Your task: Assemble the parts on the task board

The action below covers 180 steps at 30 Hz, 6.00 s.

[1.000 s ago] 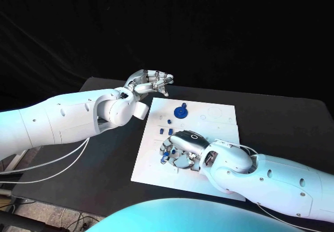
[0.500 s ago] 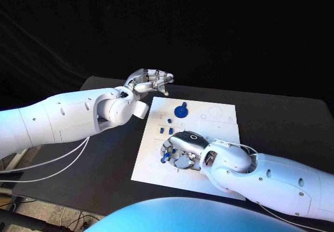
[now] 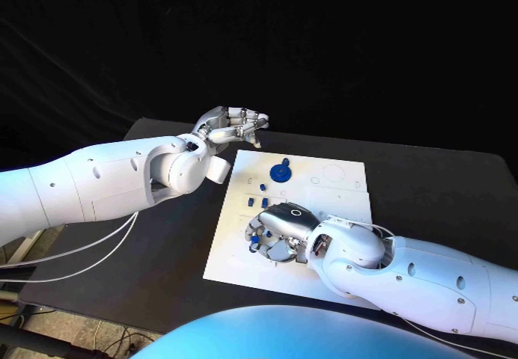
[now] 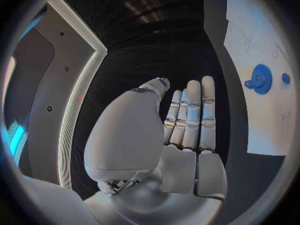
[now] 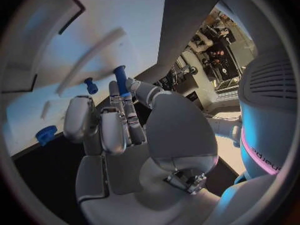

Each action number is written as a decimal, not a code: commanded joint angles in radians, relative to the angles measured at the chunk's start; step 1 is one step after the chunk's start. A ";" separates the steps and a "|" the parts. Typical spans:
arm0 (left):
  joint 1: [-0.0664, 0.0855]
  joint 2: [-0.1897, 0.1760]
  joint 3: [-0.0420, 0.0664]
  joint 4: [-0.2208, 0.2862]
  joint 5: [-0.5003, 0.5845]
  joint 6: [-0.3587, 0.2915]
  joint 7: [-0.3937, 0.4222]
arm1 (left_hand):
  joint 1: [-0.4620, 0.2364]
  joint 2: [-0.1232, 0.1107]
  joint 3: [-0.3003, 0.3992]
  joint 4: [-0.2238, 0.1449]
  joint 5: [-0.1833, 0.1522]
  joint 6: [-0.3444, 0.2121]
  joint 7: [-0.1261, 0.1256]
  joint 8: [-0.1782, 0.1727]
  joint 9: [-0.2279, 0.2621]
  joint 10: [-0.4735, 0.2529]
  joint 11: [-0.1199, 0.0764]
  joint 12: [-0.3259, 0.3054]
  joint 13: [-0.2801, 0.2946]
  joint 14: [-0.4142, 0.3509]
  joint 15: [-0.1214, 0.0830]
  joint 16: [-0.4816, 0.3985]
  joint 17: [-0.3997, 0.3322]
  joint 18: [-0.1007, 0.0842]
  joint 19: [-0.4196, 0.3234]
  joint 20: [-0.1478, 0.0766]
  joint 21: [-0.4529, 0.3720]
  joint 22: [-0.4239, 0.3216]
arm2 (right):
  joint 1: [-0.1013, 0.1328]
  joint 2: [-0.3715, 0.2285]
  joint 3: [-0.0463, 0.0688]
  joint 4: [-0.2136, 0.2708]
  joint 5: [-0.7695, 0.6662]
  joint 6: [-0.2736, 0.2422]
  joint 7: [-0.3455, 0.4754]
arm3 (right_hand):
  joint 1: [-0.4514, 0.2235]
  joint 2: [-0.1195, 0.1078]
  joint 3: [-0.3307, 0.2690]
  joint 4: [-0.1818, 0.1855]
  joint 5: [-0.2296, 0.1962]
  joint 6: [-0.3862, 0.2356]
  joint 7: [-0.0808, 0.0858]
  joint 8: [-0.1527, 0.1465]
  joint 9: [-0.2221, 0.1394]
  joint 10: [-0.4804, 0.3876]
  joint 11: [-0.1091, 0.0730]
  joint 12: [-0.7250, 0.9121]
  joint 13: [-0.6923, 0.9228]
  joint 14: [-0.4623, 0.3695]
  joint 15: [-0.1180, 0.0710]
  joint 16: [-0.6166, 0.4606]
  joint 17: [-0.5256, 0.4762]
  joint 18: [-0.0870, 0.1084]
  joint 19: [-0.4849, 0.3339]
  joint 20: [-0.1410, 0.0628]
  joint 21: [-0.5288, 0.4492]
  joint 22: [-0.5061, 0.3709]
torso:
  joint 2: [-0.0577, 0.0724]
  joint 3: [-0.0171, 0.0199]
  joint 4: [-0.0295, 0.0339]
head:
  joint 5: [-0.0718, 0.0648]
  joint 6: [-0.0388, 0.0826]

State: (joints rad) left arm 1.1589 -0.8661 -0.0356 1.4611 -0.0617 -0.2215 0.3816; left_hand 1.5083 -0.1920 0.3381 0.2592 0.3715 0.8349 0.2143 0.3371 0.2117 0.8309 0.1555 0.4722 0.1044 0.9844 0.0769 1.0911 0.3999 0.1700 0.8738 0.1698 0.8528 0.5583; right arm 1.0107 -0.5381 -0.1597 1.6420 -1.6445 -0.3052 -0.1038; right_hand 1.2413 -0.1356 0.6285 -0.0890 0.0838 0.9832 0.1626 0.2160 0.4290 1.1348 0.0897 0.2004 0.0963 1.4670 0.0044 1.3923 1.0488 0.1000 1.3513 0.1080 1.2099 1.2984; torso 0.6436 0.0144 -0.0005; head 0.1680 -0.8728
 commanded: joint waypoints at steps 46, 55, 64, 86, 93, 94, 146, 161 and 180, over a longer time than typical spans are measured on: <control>0.000 -0.005 0.000 -0.001 0.005 0.014 0.000 | 0.005 0.000 0.006 -0.003 0.002 -0.011 0.001 0.006 0.002 -0.010 0.001 0.011 0.001 -0.007 0.004 0.000 -0.002 0.012 -0.006 0.005 0.003 0.003 | 0.114 -0.415 0.018 0.171 0.557 -0.099 0.024 | 0.009 -0.010 -0.336 0.137 0.045 -0.019 -0.025 -0.029 -0.028 0.095 -0.038 0.293 0.073 0.041 -0.024 0.070 0.138 -0.011 0.036 -0.019 -0.022 0.007 | -0.011 -0.0026 -0.0074 | -0.083 0.020; 0.000 -0.011 0.000 0.008 0.004 0.012 -0.006 | 0.001 0.002 0.008 -0.002 0.002 -0.001 -0.008 0.019 0.006 0.003 -0.006 0.026 0.004 -0.006 0.001 0.003 -0.002 0.013 -0.007 0.005 0.005 0.005 | 0.093 -0.557 0.006 0.206 0.588 -0.047 -0.093 | -0.027 -0.038 -0.405 0.273 0.095 -0.124 -0.047 0.197 0.104 0.134 -0.056 0.930 0.813 0.049 -0.039 0.099 0.202 -0.025 0.063 -0.037 0.046 0.075 | -0.019 -0.0064 -0.0198 | -0.131 0.023; 0.000 -0.015 -0.001 0.016 0.003 0.015 0.012 | -0.048 -0.024 -0.012 0.025 -0.002 0.021 -0.035 0.042 0.010 0.048 -0.026 0.044 -0.001 -0.002 -0.013 0.007 -0.003 0.013 -0.011 -0.002 -0.002 0.003 | 0.057 -0.596 0.001 0.259 0.512 -0.042 -0.184 | -0.044 -0.043 -0.463 0.346 0.138 -0.141 -0.051 0.248 0.120 0.208 -0.058 1.081 1.035 0.063 -0.043 0.125 0.286 -0.036 0.088 -0.038 0.091 0.109 | -0.023 -0.0100 -0.0236 | -0.154 0.012; -0.001 -0.022 -0.001 0.031 0.002 0.017 0.008 | -0.083 -0.031 -0.043 0.028 -0.010 0.015 -0.030 0.039 0.007 0.055 -0.027 0.047 -0.003 0.000 -0.013 0.008 -0.003 0.013 -0.006 -0.001 -0.017 -0.007 | 0.003 -0.522 -0.002 0.247 0.360 -0.029 -0.286 | -0.035 -0.032 -0.536 0.379 0.148 -0.143 -0.052 0.271 0.117 0.292 -0.057 1.206 1.226 0.077 -0.040 0.148 0.372 -0.046 0.109 -0.037 0.134 0.142 | -0.021 -0.0102 -0.0228 | -0.152 0.003; -0.001 -0.025 -0.001 0.033 0.002 0.023 0.006 | -0.082 -0.030 -0.042 0.028 -0.009 0.015 -0.030 0.039 0.007 0.055 -0.026 0.047 -0.003 0.000 -0.013 0.008 -0.003 0.013 -0.005 -0.001 -0.018 -0.008 | -0.007 -0.500 -0.002 0.234 0.308 -0.034 -0.326 | -0.045 -0.024 -0.553 0.380 0.139 -0.137 -0.054 0.278 0.117 0.291 -0.059 1.207 1.229 0.077 -0.041 0.149 0.376 -0.045 0.109 -0.037 0.134 0.143 | -0.022 -0.0102 -0.0232 | -0.148 0.001; -0.001 -0.026 -0.001 0.033 0.002 0.024 0.005 | -0.082 -0.030 -0.042 0.028 -0.009 0.015 -0.030 0.039 0.007 0.055 -0.026 0.047 -0.003 0.000 -0.013 0.008 -0.003 0.013 -0.005 -0.001 -0.018 -0.008 | -0.009 -0.496 -0.002 0.232 0.303 -0.036 -0.331 | -0.046 -0.023 -0.556 0.380 0.138 -0.136 -0.054 0.278 0.117 0.291 -0.059 1.207 1.230 0.077 -0.041 0.149 0.375 -0.045 0.109 -0.037 0.134 0.143 | -0.021 -0.0102 -0.0232 | -0.148 0.001; -0.001 -0.028 -0.001 0.035 0.002 0.044 -0.019 | -0.062 -0.014 -0.036 0.021 -0.005 0.015 -0.025 0.039 0.005 0.049 -0.023 0.044 -0.006 -0.002 -0.010 0.008 -0.004 0.013 0.000 -0.001 -0.024 -0.012 | -0.027 -0.424 -0.002 0.205 0.257 0.011 -0.423 | 0.039 -0.051 -0.326 0.377 0.277 -0.059 -0.075 0.291 0.029 0.314 -0.079 1.202 1.290 0.084 -0.058 0.155 0.420 -0.047 0.116 -0.053 0.128 0.167 | -0.024 -0.0104 -0.0236 | -0.148 0.000; -0.001 -0.026 -0.002 0.035 0.002 0.048 -0.024 | -0.060 -0.013 -0.035 0.021 -0.005 0.015 -0.025 0.039 0.005 0.049 -0.023 0.044 -0.006 -0.003 -0.010 0.007 -0.004 0.013 0.001 -0.001 -0.025 -0.013 | -0.025 -0.408 -0.002 0.192 0.263 0.023 -0.423 | -0.001 -0.065 -0.283 0.365 0.277 -0.048 -0.081 0.300 0.031 0.315 -0.083 1.200 1.292 0.084 -0.061 0.154 0.421 -0.047 0.117 -0.054 0.126 0.169 | -0.023 -0.0110 -0.0230 | -0.149 0.000; -0.001 -0.025 -0.002 0.031 0.002 0.049 -0.025 | -0.058 -0.012 -0.035 0.021 -0.005 0.014 -0.024 0.039 0.004 0.049 -0.022 0.043 -0.007 -0.003 -0.010 0.007 -0.004 0.013 0.001 -0.001 -0.026 -0.013 | 0.032 -0.426 0.002 0.260 0.344 -0.139 -0.374 | -0.062 -0.069 -0.238 0.375 0.264 -0.013 -0.095 0.316 0.038 0.329 -0.096 1.209 1.305 0.088 -0.072 0.159 0.441 -0.052 0.128 -0.064 0.146 0.181 | -0.023 -0.0120 -0.0227 | -0.147 0.000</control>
State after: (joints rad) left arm 1.1574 -0.8929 -0.0380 1.4909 -0.0616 -0.1899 0.3521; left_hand 1.4422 -0.2080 0.3024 0.2840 0.3635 0.8526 0.1893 0.3752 0.2171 0.8777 0.1305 0.5140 0.0992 0.9826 0.0681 1.0958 0.3968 0.1698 0.8667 0.1697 0.8335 0.5465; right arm 1.0417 -0.9659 -0.1572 1.8962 -1.3259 -0.4125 -0.4913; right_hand 1.1905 -0.2044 0.3879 0.2841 0.3417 0.8996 0.1332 0.5176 0.4548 1.4585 -0.0053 1.4060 1.3081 1.4647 -0.0592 1.5453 1.3074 0.0613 1.4643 0.0517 1.3503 1.3075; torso 0.6199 0.0026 -0.0235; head 0.0193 -0.8728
